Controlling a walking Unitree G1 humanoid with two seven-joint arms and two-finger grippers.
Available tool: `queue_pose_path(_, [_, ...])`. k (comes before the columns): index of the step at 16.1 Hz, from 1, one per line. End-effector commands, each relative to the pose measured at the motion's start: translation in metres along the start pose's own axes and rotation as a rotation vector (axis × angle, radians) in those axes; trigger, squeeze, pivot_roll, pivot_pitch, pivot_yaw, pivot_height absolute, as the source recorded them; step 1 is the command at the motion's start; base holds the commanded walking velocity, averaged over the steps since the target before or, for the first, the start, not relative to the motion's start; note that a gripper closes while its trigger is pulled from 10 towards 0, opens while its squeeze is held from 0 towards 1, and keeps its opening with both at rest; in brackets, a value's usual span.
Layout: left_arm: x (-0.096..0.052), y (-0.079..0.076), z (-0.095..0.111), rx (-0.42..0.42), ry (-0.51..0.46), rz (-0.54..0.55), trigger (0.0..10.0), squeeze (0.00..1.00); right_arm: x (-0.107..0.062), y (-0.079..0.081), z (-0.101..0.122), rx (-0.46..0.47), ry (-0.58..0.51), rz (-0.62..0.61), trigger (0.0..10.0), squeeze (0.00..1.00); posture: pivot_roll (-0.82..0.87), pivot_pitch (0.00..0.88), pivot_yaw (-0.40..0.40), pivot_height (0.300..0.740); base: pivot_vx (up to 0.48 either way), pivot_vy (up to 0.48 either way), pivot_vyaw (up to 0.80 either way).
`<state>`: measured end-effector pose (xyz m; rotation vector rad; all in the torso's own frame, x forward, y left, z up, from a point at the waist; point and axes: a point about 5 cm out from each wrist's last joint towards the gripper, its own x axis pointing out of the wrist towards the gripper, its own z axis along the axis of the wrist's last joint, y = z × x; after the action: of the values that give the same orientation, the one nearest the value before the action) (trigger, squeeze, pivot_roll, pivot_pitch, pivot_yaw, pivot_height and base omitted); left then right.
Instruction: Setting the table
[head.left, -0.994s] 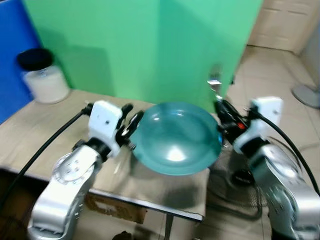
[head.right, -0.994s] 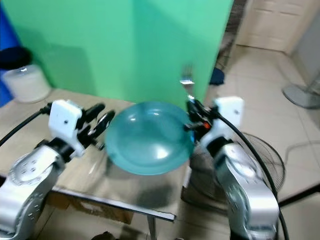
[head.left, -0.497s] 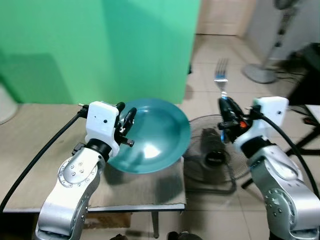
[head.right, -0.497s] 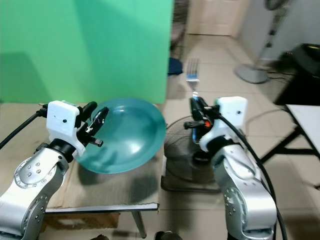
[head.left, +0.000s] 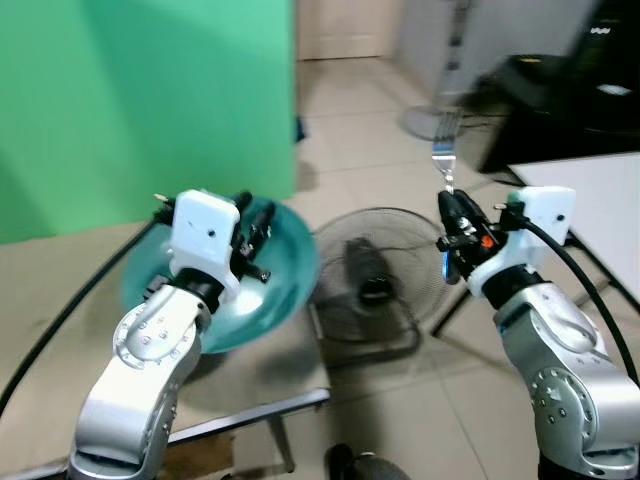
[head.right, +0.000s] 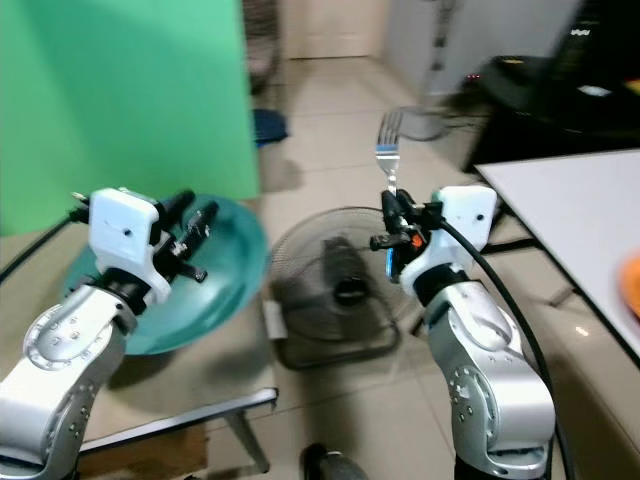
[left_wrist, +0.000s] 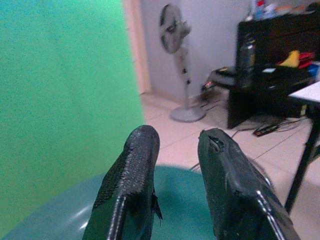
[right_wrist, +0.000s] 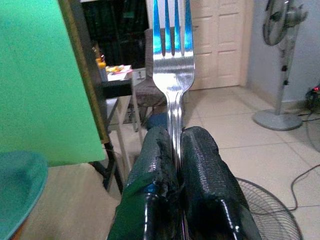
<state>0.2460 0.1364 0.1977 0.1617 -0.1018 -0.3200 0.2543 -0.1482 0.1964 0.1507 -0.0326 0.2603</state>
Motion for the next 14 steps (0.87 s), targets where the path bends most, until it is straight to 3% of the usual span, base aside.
queue_pose_path(1, [-0.0017, 0.0016, 0.0042, 0.013, -0.016, 0.001, 10.0, 0.00, 0.0017, 0.0010, 0.0005, 0.013, 0.008, 0.012, 10.0, 0.00, 0.15, 0.000, -0.034, 0.740, 0.000, 0.000, -0.80])
queue_pose_path(9, [-0.0048, -0.0001, 0.0056, 0.005, -0.025, -0.013, 10.0, 0.00, -0.0003, 0.0033, -0.0017, 0.050, 0.024, 0.019, 10.0, 0.00, 0.15, 0.000, -0.036, 0.740, 0.000, 0.000, -0.80])
queue_pose_path(14, [-0.0037, -0.0043, 0.0078, -0.014, -0.036, -0.051, 10.0, 0.00, -0.0021, -0.0025, -0.0006, 0.048, 0.018, -0.042, 10.0, 0.00, 0.14, 0.000, -0.025, 0.740, 0.000, 0.000, -0.80])
